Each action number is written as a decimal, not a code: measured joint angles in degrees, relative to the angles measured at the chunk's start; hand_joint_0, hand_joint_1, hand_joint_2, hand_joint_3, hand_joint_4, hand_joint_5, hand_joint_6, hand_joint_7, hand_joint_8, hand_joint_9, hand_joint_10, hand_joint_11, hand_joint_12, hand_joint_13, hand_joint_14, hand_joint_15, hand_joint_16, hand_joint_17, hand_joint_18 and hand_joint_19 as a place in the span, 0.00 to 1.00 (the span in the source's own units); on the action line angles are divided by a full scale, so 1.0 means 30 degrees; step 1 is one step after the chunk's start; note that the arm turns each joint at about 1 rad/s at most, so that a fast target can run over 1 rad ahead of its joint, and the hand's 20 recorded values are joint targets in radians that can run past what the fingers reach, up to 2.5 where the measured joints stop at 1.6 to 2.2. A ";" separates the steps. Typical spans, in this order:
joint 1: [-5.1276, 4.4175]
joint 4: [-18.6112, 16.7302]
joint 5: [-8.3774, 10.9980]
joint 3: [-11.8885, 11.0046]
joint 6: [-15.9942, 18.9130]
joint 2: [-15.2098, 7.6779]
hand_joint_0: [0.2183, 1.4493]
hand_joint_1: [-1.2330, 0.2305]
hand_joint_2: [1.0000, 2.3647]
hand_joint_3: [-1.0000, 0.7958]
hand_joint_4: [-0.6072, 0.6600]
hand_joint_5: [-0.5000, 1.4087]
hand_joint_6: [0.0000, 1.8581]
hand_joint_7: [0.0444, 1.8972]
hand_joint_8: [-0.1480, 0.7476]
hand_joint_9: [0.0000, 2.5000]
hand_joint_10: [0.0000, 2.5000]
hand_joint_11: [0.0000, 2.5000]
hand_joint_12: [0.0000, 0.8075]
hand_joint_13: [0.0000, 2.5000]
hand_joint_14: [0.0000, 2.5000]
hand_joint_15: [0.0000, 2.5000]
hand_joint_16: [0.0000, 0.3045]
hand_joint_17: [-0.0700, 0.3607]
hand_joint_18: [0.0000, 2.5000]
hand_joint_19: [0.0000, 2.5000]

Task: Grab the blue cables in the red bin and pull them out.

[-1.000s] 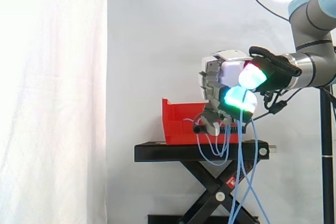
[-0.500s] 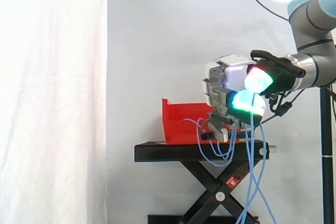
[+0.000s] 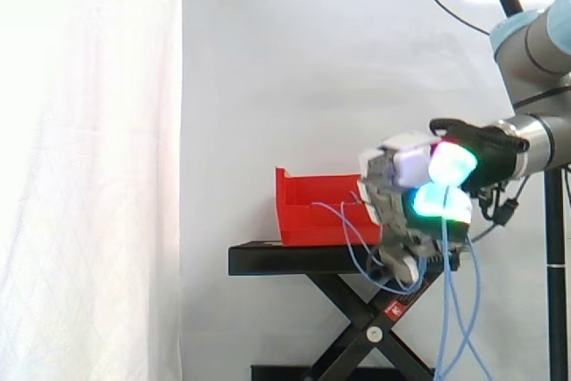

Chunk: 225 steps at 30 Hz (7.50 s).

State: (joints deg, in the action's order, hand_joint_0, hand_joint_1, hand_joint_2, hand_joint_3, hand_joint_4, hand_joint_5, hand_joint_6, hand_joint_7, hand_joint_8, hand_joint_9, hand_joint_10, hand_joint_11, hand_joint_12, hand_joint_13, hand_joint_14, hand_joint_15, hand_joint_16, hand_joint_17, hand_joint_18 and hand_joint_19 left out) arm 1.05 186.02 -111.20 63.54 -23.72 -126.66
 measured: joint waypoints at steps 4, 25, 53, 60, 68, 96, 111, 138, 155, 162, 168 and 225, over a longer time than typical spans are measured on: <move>0.0002 -0.0481 0.0395 0.0902 0.1301 0.0001 0.59 0.26 0.00 0.00 0.48 0.67 0.47 0.33 0.36 0.50 0.10 0.75 0.35 0.52 0.01 0.58 0.14 0.38 0.31 0.27; 0.0001 -0.3712 0.0583 0.1307 0.2528 0.0002 0.60 0.26 0.00 0.00 0.48 0.67 0.49 0.31 0.36 0.50 0.11 0.74 0.34 0.53 0.01 0.59 0.14 0.38 0.32 0.27; 0.0000 -0.3737 0.0585 0.1308 0.2501 0.0006 0.60 0.26 0.00 0.00 0.48 0.67 0.49 0.31 0.35 0.51 0.12 0.75 0.32 0.57 0.01 0.64 0.14 0.38 0.33 0.27; 0.0000 -0.3736 0.0575 0.1301 0.2501 0.0004 0.61 0.26 0.00 0.00 0.49 0.67 0.50 0.31 0.34 0.55 0.10 0.77 0.30 0.58 0.01 0.64 0.14 0.38 0.33 0.27; 0.0000 -0.3736 0.0586 0.1295 0.2501 0.0003 0.62 0.26 0.00 0.00 0.48 0.67 0.52 0.30 0.33 0.55 0.12 0.77 0.31 0.58 0.01 0.63 0.14 0.38 0.34 0.27; 0.0000 -0.3736 0.0578 0.1301 0.2501 0.0004 0.62 0.26 0.00 0.00 0.48 0.66 0.53 0.29 0.32 0.55 0.12 0.77 0.31 0.57 0.01 0.61 0.14 0.39 0.35 0.28; -0.0003 -0.3737 0.0580 0.1302 0.2502 0.0004 0.62 0.26 0.00 0.00 0.48 0.66 0.52 0.29 0.33 0.54 0.12 0.76 0.32 0.57 0.01 0.61 0.14 0.39 0.35 0.28; 0.0001 -0.3736 0.0571 0.1295 0.2501 0.0003 0.61 0.26 0.00 0.00 0.48 0.67 0.52 0.30 0.32 0.54 0.12 0.76 0.31 0.56 0.01 0.60 0.14 0.39 0.35 0.28; 0.0000 -0.3736 0.0581 0.1304 0.2501 0.0002 0.61 0.26 0.00 0.00 0.48 0.67 0.51 0.30 0.33 0.55 0.09 0.77 0.32 0.56 0.01 0.60 0.14 0.39 0.35 0.28; -0.0002 -0.3737 0.0575 0.1306 0.2501 0.0003 0.61 0.26 0.00 0.00 0.48 0.67 0.51 0.30 0.33 0.55 0.08 0.77 0.32 0.56 0.01 0.59 0.14 0.38 0.35 0.28; -0.0002 -0.3736 0.0571 0.1315 0.2501 0.0003 0.61 0.26 0.00 0.00 0.48 0.67 0.50 0.30 0.34 0.55 0.06 0.77 0.32 0.56 0.01 0.59 0.14 0.39 0.35 0.27; 0.0000 -0.3736 0.0575 0.1293 0.2501 0.0003 0.61 0.25 0.00 0.00 0.48 0.68 0.49 0.31 0.38 0.55 0.00 0.77 0.35 0.53 0.01 0.59 0.14 0.38 0.35 0.27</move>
State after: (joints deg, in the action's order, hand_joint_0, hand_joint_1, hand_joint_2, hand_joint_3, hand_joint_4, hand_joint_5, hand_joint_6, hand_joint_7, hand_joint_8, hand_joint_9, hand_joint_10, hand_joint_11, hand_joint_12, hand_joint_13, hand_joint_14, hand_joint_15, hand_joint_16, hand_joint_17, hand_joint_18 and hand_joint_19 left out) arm 1.05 174.82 -109.48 67.42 -16.21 -126.65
